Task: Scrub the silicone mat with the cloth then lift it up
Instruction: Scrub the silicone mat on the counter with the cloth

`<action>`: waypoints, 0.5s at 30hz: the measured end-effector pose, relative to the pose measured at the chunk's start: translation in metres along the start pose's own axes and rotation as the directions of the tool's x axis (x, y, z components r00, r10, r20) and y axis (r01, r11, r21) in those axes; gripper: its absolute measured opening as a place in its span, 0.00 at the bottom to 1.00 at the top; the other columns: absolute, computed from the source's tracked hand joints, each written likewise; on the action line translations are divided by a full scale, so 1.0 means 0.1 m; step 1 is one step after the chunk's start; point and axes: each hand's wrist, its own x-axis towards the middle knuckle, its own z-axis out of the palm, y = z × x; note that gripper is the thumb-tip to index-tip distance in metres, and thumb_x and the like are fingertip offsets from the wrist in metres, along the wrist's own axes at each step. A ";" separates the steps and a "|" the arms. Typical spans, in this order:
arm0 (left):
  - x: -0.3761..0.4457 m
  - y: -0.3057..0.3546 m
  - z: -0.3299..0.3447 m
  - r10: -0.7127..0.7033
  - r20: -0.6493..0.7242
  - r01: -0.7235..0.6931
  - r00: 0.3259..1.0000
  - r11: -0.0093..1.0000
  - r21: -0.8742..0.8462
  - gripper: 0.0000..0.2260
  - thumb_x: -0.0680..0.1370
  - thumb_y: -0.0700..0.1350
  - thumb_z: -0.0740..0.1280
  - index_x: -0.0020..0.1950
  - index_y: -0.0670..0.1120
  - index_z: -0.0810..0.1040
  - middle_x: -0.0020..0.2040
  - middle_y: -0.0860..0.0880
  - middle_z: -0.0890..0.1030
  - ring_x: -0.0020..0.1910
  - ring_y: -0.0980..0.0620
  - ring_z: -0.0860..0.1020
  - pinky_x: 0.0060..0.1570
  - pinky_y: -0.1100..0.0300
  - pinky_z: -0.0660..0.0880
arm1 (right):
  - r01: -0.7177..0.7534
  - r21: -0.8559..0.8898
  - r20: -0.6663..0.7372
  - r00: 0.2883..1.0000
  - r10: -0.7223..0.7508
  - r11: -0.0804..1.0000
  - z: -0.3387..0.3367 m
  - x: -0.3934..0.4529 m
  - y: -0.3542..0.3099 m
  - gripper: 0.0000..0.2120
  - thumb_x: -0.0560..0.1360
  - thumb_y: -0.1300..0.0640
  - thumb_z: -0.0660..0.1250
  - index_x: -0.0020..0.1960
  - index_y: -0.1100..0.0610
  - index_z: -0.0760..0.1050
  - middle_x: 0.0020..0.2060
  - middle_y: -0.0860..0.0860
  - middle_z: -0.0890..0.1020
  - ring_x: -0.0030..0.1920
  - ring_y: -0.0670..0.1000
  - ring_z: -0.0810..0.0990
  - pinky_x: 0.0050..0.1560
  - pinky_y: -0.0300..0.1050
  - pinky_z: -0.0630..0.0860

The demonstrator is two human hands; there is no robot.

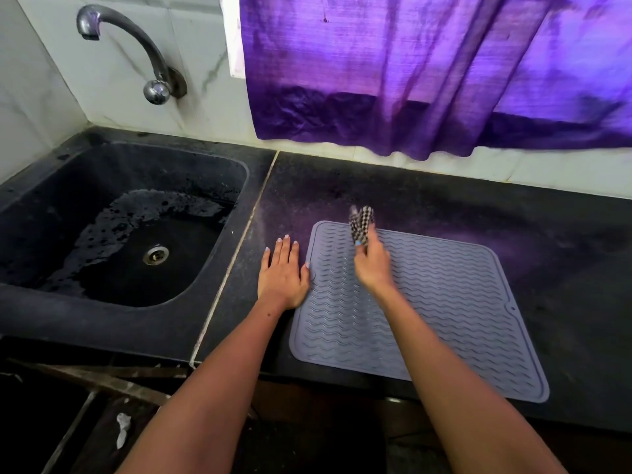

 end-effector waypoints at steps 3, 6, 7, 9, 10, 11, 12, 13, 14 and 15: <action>0.01 -0.01 0.01 0.001 0.000 -0.001 1.000 1.000 0.007 0.29 0.79 0.55 0.40 0.77 0.43 0.48 0.78 0.45 0.46 0.77 0.50 0.43 0.74 0.50 0.39 | 0.179 -0.358 0.057 0.984 -0.170 0.917 -0.01 0.09 0.02 0.29 0.78 0.64 0.55 0.76 0.57 0.49 0.76 0.53 0.55 0.75 0.52 0.55 0.76 0.46 0.50; 0.00 0.00 0.01 0.000 -0.004 0.000 1.000 1.000 0.010 0.32 0.76 0.56 0.39 0.77 0.43 0.48 0.78 0.45 0.46 0.77 0.49 0.43 0.75 0.50 0.40 | 0.309 -0.594 0.284 0.944 -0.165 0.743 0.12 0.05 0.13 0.31 0.78 0.62 0.56 0.76 0.59 0.45 0.76 0.55 0.48 0.76 0.53 0.48 0.75 0.46 0.45; 0.01 0.00 0.01 0.000 -0.003 0.000 1.000 1.000 0.009 0.32 0.76 0.56 0.38 0.77 0.43 0.48 0.78 0.45 0.46 0.77 0.49 0.43 0.75 0.50 0.40 | 0.319 -0.627 0.317 0.938 -0.141 0.711 0.17 0.02 0.17 0.31 0.78 0.60 0.55 0.76 0.59 0.43 0.76 0.55 0.47 0.76 0.53 0.46 0.75 0.47 0.44; 0.01 0.00 0.02 0.002 -0.008 -0.002 1.000 1.000 0.009 0.33 0.75 0.56 0.38 0.77 0.43 0.48 0.78 0.45 0.46 0.77 0.49 0.43 0.74 0.50 0.40 | 0.319 -0.639 0.331 0.935 -0.124 0.700 0.23 0.00 0.22 0.30 0.79 0.58 0.53 0.76 0.59 0.42 0.77 0.55 0.47 0.76 0.53 0.45 0.75 0.47 0.43; 0.01 0.00 0.02 0.004 -0.015 -0.004 1.000 1.000 0.008 0.33 0.75 0.56 0.38 0.77 0.43 0.49 0.78 0.45 0.47 0.77 0.49 0.43 0.74 0.50 0.40 | 0.321 -0.634 0.333 0.935 -0.127 0.703 0.22 0.01 0.22 0.29 0.79 0.57 0.52 0.76 0.59 0.43 0.77 0.55 0.47 0.76 0.52 0.45 0.75 0.46 0.43; 0.02 -0.01 0.03 0.006 -0.020 -0.006 1.000 1.000 0.006 0.33 0.75 0.57 0.38 0.77 0.43 0.49 0.78 0.45 0.47 0.77 0.49 0.44 0.74 0.50 0.40 | 0.324 -0.628 0.340 0.932 -0.126 0.708 0.21 0.02 0.22 0.28 0.80 0.57 0.52 0.76 0.59 0.44 0.76 0.54 0.48 0.76 0.52 0.47 0.75 0.46 0.44; 0.02 -0.01 0.04 0.006 -0.024 -0.006 1.000 1.000 0.005 0.33 0.75 0.57 0.37 0.77 0.43 0.49 0.78 0.45 0.47 0.77 0.49 0.44 0.74 0.50 0.40 | 0.326 -0.608 0.350 0.929 -0.124 0.724 0.18 0.05 0.22 0.28 0.80 0.57 0.52 0.76 0.59 0.46 0.76 0.54 0.51 0.76 0.53 0.50 0.75 0.46 0.47; 0.02 -0.02 0.05 0.005 -0.027 -0.005 1.000 1.000 0.004 0.33 0.75 0.57 0.37 0.77 0.43 0.49 0.78 0.45 0.47 0.77 0.49 0.44 0.74 0.50 0.40 | 0.304 -0.564 0.354 0.929 -0.108 0.768 0.13 0.08 0.18 0.27 0.80 0.58 0.54 0.76 0.58 0.49 0.75 0.55 0.56 0.75 0.54 0.55 0.74 0.47 0.52; 0.02 -0.02 0.06 0.004 -0.028 -0.004 1.000 1.000 0.004 0.33 0.75 0.57 0.37 0.77 0.43 0.49 0.78 0.45 0.47 0.77 0.50 0.44 0.74 0.50 0.40 | 0.246 -0.482 0.346 0.935 -0.075 0.841 0.07 0.12 0.14 0.25 0.80 0.59 0.56 0.75 0.57 0.54 0.73 0.56 0.63 0.72 0.55 0.63 0.70 0.47 0.61; 0.02 -0.03 0.06 0.004 -0.030 -0.004 1.000 1.000 0.003 0.33 0.75 0.57 0.37 0.77 0.43 0.49 0.78 0.45 0.47 0.77 0.50 0.44 0.74 0.50 0.40 | 0.157 -0.357 0.340 0.940 -0.028 0.921 0.01 0.18 0.11 0.23 0.79 0.60 0.57 0.74 0.57 0.59 0.67 0.57 0.71 0.65 0.56 0.71 0.62 0.46 0.69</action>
